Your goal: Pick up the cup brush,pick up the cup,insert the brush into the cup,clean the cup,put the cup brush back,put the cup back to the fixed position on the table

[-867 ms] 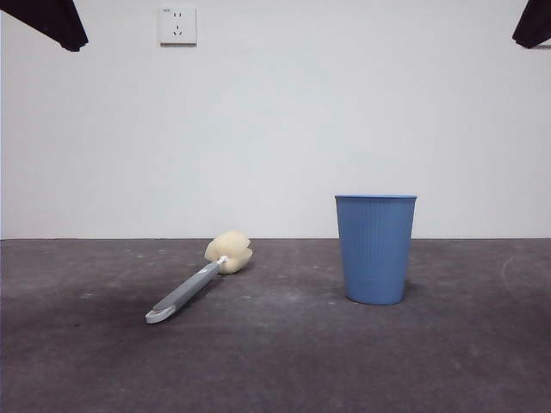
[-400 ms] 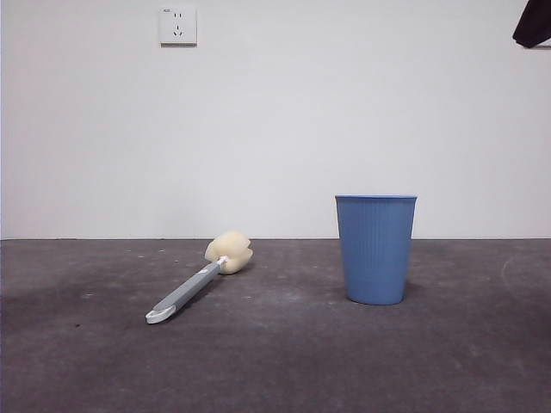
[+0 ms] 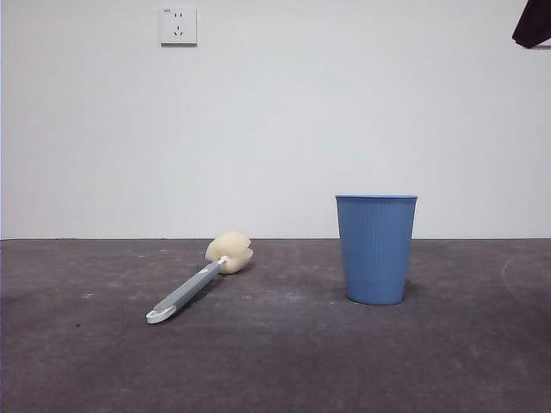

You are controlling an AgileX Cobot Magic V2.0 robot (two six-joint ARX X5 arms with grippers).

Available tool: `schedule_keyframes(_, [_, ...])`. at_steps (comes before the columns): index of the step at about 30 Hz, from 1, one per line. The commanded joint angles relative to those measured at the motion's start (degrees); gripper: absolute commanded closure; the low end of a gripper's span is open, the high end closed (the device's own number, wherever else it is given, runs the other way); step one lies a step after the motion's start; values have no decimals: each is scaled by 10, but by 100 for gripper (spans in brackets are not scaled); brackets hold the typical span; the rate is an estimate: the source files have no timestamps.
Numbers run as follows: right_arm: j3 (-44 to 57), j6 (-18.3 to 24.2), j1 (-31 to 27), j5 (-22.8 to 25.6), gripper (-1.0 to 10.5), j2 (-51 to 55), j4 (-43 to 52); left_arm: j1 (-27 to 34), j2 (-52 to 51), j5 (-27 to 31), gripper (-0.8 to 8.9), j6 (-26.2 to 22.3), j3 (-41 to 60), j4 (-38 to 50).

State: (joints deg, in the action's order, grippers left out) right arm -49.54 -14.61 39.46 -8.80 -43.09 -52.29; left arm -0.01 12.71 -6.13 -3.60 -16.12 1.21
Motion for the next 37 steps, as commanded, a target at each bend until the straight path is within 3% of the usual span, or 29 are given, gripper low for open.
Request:
schedule_keyframes(1, [1, -5, 0, 2, 946, 0, 3, 7, -37, 2, 816, 2, 52, 7])
schedule_keyframes(11, [1, -5, 0, 2, 946, 0, 3, 13, -104, 6, 816, 31, 150, -3])
schedule_keyframes(23, [1, -5, 0, 2, 946, 0, 3, 19, -126, 14, 816, 41, 152, -138])
schedule_keyframes(37, [1, -5, 0, 2, 946, 0, 3, 19, -126, 15, 816, 60, 152, -134])
